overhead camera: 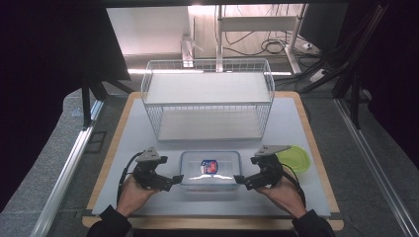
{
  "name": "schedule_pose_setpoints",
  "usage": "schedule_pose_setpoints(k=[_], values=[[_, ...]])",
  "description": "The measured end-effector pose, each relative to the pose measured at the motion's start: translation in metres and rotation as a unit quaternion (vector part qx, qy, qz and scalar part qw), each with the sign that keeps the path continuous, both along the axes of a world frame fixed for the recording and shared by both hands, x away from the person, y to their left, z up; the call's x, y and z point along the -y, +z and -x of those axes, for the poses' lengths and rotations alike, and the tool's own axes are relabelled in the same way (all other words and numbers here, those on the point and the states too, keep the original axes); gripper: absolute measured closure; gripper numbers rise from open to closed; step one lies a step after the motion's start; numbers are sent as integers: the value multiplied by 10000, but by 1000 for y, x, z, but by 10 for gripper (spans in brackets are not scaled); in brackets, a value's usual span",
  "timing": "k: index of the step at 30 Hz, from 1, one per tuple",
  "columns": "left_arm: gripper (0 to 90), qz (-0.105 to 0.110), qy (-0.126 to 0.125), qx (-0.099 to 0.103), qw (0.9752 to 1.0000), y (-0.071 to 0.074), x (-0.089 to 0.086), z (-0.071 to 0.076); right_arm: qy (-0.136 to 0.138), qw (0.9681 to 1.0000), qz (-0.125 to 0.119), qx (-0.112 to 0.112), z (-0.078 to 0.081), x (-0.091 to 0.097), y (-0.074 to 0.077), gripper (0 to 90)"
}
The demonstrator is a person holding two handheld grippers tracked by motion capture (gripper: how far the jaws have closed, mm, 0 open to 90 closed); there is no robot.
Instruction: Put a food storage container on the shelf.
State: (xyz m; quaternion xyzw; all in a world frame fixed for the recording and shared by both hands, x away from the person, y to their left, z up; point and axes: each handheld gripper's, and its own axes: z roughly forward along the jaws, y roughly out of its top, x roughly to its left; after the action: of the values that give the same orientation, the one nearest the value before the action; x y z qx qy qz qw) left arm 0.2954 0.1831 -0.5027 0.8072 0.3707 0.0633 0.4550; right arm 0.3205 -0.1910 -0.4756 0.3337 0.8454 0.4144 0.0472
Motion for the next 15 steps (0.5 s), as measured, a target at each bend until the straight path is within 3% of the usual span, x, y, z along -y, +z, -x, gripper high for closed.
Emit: schedule_pose_setpoints(k=[4,8,11,15], values=[[10,125,-198,-297,9993,-8,6,-11,64,9995,-94,-299,-8,-7,-6,25],[1,304,-430,-545,9971,-13,11,-18,101,9984,-33,-552,-13,-11,-14,28],[0,448,-642,-802,9937,-17,15,-24,166,9965,-175,-798,-16,-14,-19,32],[0,558,-632,-906,9923,-20,18,-28,223,9935,-320,-1071,-22,-18,-22,44]])
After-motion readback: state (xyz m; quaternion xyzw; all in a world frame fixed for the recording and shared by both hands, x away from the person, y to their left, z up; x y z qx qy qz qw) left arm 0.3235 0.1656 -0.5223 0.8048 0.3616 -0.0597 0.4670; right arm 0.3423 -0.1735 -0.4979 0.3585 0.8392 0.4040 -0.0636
